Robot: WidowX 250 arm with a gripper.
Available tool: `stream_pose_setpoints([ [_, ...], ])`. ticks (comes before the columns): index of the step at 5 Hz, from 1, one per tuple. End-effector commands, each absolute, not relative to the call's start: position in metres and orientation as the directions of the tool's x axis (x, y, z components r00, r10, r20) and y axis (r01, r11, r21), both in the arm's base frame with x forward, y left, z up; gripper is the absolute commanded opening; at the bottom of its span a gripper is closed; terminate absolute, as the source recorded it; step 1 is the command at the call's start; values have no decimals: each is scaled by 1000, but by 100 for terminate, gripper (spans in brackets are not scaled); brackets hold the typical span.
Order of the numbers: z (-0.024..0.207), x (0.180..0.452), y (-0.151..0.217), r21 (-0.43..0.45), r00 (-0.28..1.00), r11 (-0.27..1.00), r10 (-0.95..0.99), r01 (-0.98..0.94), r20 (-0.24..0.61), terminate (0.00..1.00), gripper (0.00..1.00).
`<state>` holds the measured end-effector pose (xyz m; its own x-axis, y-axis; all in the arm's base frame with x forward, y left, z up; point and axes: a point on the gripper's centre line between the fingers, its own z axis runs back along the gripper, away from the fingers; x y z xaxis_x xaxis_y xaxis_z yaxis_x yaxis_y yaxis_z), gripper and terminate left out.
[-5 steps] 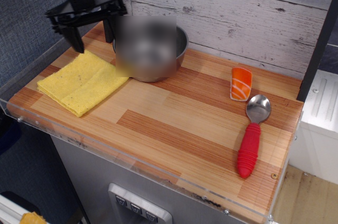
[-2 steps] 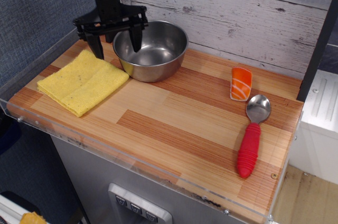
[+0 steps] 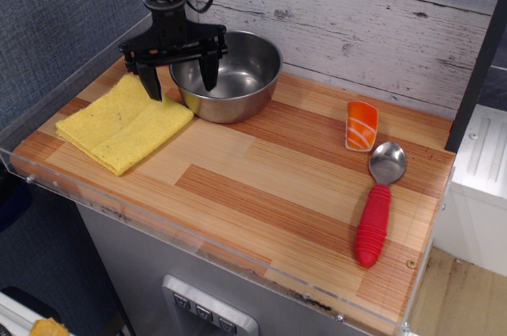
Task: Move pot onto yellow towel
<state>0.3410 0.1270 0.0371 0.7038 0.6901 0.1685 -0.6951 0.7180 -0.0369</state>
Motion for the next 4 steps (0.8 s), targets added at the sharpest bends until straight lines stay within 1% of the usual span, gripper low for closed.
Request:
stream_pose_setpoints([
  [1,47,342,124,0,746,752,653,-659,132,0,0],
  [2,48,339,121,19,754,758,645,-652,123,0,0],
  [3,51,338,118,8,759,762,643,-647,105,0,0],
  [4,55,337,118,3,768,773,629,-634,119,0,0],
])
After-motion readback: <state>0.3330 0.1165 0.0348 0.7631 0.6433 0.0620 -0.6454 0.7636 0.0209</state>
